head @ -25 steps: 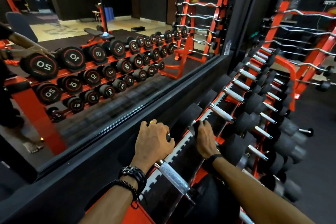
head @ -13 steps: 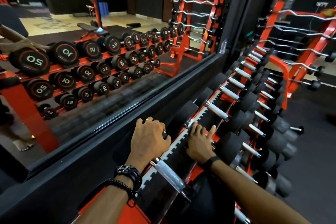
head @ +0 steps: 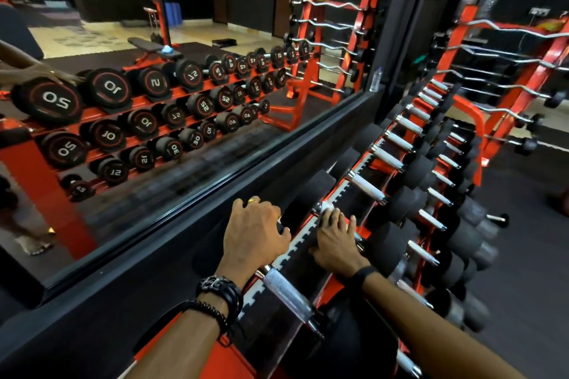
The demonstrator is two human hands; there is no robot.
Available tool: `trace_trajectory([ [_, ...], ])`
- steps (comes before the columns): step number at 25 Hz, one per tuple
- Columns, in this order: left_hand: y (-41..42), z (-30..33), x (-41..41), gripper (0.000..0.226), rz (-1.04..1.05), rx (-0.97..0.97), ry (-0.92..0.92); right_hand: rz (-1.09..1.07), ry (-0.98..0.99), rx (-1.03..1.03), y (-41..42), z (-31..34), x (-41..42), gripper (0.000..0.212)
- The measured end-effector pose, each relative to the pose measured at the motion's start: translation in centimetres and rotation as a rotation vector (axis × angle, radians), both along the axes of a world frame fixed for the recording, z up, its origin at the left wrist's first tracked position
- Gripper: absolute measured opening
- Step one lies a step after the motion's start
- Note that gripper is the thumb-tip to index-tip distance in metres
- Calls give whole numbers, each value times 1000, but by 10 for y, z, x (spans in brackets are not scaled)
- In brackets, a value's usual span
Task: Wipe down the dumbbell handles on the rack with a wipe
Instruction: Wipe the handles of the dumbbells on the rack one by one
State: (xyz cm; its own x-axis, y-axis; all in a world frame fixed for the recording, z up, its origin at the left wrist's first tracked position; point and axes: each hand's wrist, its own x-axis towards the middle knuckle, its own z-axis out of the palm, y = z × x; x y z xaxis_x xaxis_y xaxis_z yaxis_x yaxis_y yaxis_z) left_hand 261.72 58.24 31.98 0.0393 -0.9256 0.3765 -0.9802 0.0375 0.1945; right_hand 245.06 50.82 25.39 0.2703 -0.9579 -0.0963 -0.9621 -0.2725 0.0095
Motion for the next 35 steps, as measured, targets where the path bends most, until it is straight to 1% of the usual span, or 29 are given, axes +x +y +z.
trace_trajectory([
  [4, 0, -1, 0, 35, 7, -2, -19, -73, -177, 81, -22, 25, 0, 78],
  [5, 0, -2, 0, 35, 7, -10, -20, -56, -154, 49, -17, 25, -3, 76],
  [6, 0, -3, 0, 35, 5, -20, -17, -31, -73, -8, -9, 19, -7, 75],
  [8, -2, -4, 0, 36, 6, -25, -11, -13, 126, -89, 12, 4, -16, 79],
  [9, -2, -4, 0, 36, 6, -22, -15, -34, 156, -97, 14, -2, -18, 83],
  [10, -3, -4, 1, 37, 7, -20, -23, -56, 134, -84, 11, -3, -18, 88],
  [12, -2, -4, 1, 36, 10, -15, -26, -98, -5, 21, -4, 6, -12, 95],
  [14, 0, -3, 0, 36, 12, -14, -21, -84, -127, 56, -10, 9, -4, 96],
  [16, -1, -3, 0, 36, 9, -17, -13, -16, -96, -9, 2, 2, -3, 98],
  [18, -2, -4, 0, 36, 7, -22, -11, 9, -17, -1, 15, -4, -11, 98],
  [19, -3, -4, 0, 36, 10, -22, -12, -3, -8, 7, 14, -4, -14, 98],
  [21, -2, -4, 1, 36, 17, -11, -17, -67, -73, 30, -2, 3, -12, 98],
  [23, -1, -4, 1, 35, 22, -18, -22, -122, -200, 75, -19, 11, -11, 92],
  [24, -1, -4, 0, 35, 25, -23, -30, -110, -224, 70, -20, 12, -10, 89],
  [25, -2, -4, 1, 35, 27, -25, -36, -81, -197, 50, -17, 10, -12, 87],
  [28, -6, -9, 1, 35, 15, -21, -30, 10, 52, 17, 4, -9, -23, 89],
  [29, -6, -9, 1, 36, 13, -19, -29, 29, 90, 3, 6, -13, -26, 87],
  [31, -6, -9, 2, 37, 14, -15, -43, 2, 52, -16, -2, -6, -26, 81],
  [33, -5, -8, 2, 38, 17, -20, -41, -63, -63, 53, -9, 12, -24, 69],
  [34, -5, -7, 1, 38, 16, -25, -40, -63, -61, 45, -9, 17, -23, 62],
  [35, -5, -6, 1, 38, 17, -31, -35, -34, -3, 2, -5, 15, -22, 57],
])
